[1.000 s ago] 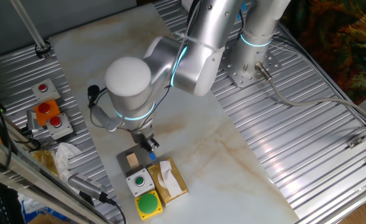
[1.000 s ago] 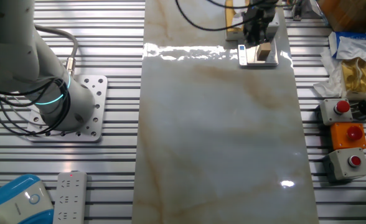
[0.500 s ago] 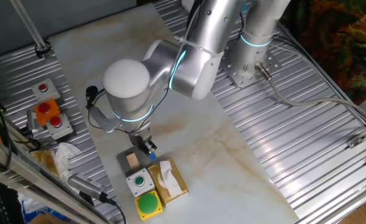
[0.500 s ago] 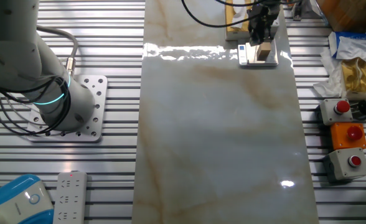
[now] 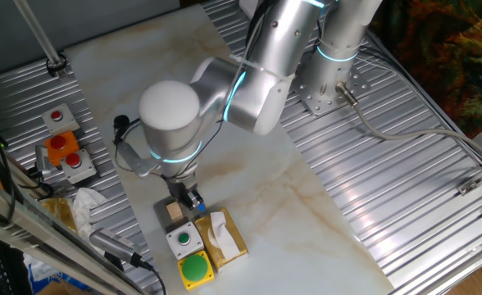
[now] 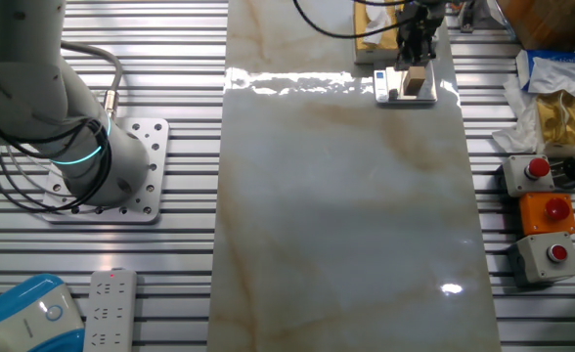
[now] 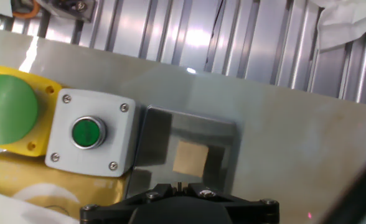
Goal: Remove the object from the scale
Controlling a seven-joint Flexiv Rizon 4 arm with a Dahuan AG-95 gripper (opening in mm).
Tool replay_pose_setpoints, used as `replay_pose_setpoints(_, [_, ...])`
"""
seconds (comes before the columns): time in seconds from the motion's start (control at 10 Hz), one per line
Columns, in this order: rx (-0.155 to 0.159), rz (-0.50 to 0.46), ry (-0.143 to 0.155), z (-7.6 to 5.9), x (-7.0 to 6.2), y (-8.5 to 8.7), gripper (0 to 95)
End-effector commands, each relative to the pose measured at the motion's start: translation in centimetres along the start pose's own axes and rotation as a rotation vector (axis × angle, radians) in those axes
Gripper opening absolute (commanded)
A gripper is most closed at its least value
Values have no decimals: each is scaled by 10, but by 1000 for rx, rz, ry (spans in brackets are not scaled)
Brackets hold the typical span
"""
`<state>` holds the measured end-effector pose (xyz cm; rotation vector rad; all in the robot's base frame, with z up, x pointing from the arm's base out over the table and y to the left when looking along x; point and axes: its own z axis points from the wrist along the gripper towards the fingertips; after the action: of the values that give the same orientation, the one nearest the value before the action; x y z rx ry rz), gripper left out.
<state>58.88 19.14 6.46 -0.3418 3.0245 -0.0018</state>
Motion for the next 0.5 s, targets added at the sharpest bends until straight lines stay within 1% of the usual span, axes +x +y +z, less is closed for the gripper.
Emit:
replay_pose_setpoints(0.1, [-6, 5, 8, 7, -5, -2, 0])
replay_pose_setpoints(0.3, [-15, 30, 0, 7, -5, -3, 0])
replay_pose_setpoints(0.5, [-12, 19, -2, 7, -5, -3, 0])
